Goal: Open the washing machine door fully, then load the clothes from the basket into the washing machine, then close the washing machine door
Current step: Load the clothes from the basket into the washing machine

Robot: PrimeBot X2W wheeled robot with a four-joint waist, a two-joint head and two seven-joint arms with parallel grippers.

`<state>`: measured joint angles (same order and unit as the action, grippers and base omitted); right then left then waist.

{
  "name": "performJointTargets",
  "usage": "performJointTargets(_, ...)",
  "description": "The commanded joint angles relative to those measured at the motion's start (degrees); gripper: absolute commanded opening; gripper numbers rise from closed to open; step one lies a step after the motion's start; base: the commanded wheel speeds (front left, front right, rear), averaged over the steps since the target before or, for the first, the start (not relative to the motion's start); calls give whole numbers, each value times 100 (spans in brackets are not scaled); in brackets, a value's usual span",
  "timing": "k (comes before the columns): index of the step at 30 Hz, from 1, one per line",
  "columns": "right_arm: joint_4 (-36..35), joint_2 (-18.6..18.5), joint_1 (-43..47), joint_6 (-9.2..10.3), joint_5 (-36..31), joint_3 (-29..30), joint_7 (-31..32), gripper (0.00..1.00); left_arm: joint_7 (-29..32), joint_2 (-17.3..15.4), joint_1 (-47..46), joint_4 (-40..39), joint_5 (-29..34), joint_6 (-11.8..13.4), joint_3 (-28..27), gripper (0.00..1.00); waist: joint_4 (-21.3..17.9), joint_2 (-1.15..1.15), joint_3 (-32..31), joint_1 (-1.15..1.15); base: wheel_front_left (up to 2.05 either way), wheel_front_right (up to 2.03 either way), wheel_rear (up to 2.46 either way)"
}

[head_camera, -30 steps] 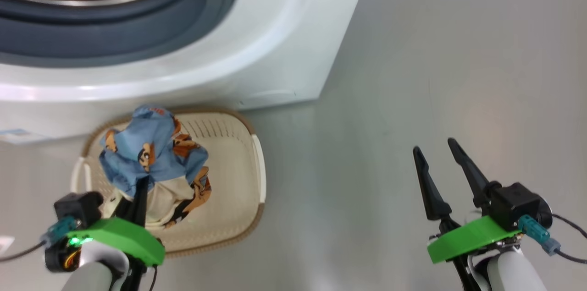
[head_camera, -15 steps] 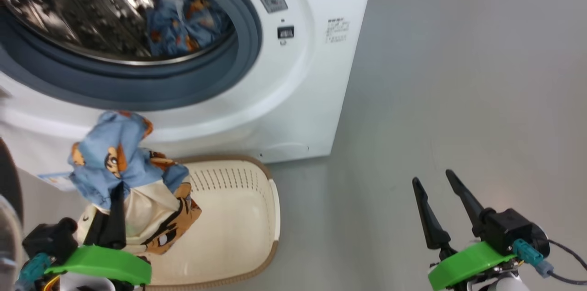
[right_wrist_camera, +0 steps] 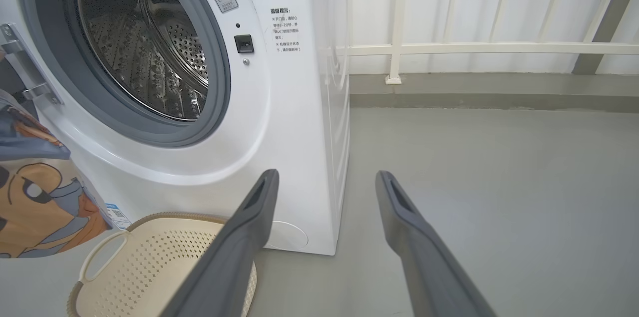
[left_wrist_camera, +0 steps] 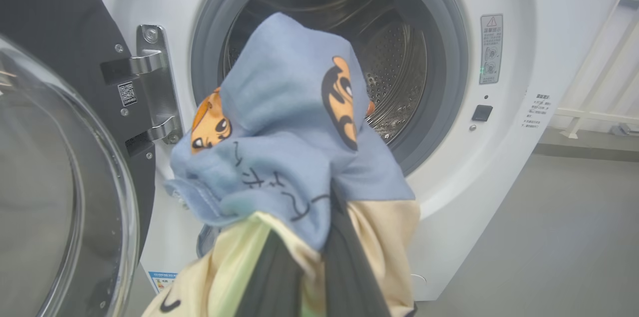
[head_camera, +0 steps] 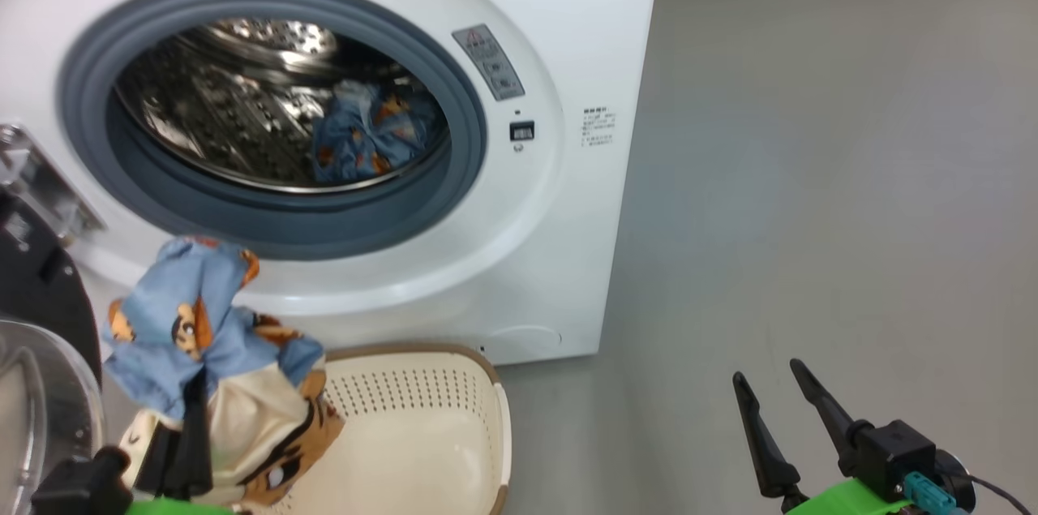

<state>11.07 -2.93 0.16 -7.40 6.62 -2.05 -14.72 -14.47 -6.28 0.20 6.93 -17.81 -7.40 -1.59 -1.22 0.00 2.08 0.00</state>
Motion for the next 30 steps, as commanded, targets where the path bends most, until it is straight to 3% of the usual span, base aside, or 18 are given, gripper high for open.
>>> performJointTargets(1, -126, -38, -16, -9, -75, -156, -28, 100, -52, -61, -22, -209, 99, -9, -269, 0, 35, 0, -212, 0, 0, 0, 0)
performJointTargets(30, -209, -15, 77, -9, -72, -152, -28, 100, -52, 279, 442, -513, 413, -9, -549, 0, 12, 0, -234, 0, 0, 0, 0)
